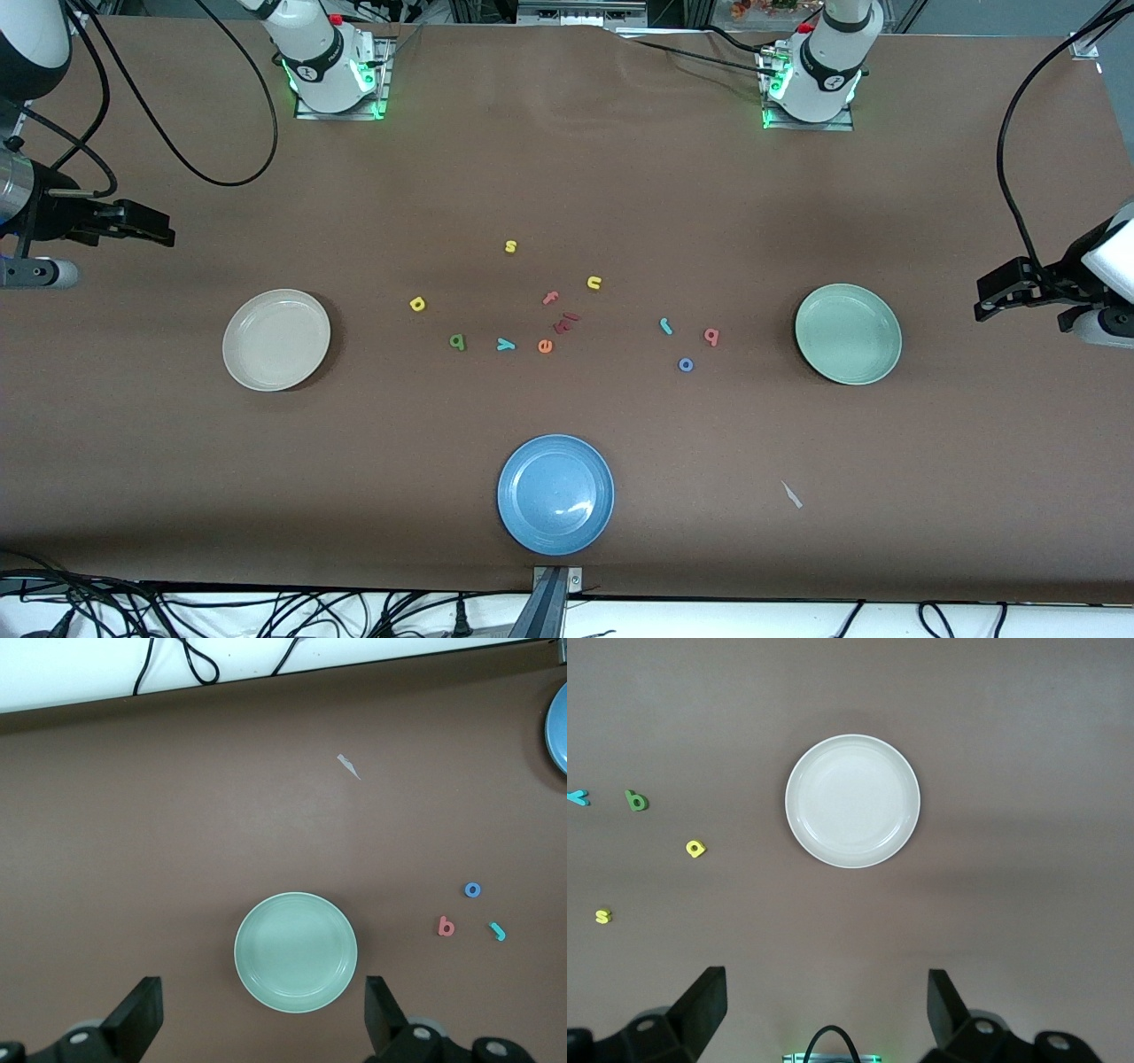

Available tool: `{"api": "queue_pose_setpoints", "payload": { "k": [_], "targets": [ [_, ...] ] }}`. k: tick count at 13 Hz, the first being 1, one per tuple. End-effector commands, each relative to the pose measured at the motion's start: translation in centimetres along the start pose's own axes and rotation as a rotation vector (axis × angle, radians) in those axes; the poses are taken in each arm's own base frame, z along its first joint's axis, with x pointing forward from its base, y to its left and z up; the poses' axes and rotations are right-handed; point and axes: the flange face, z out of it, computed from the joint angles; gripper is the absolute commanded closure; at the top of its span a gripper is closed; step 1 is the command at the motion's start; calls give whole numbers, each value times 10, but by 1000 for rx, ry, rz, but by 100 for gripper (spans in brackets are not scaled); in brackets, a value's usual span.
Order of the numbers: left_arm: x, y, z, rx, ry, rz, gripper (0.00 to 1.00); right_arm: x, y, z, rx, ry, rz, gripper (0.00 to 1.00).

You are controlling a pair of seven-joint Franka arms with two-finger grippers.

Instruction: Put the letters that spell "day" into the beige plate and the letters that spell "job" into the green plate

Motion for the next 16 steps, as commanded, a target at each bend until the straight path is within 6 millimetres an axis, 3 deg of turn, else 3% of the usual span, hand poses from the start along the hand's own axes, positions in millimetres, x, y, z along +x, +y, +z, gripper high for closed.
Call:
{"api": "queue_pose_setpoints", "payload": {
  "k": [1,8,16],
  "targets": [
    [-4,-1,0,21,-29,-9,0,0,1,-4,-9,8,8,0],
    [-6,-9,7,7,-56,-26,0,0,1,-4,-12,9,9,0],
    [-5,-2,8,5,-57,-27,0,1,0,-6,-12,23,7,0]
  ]
}}
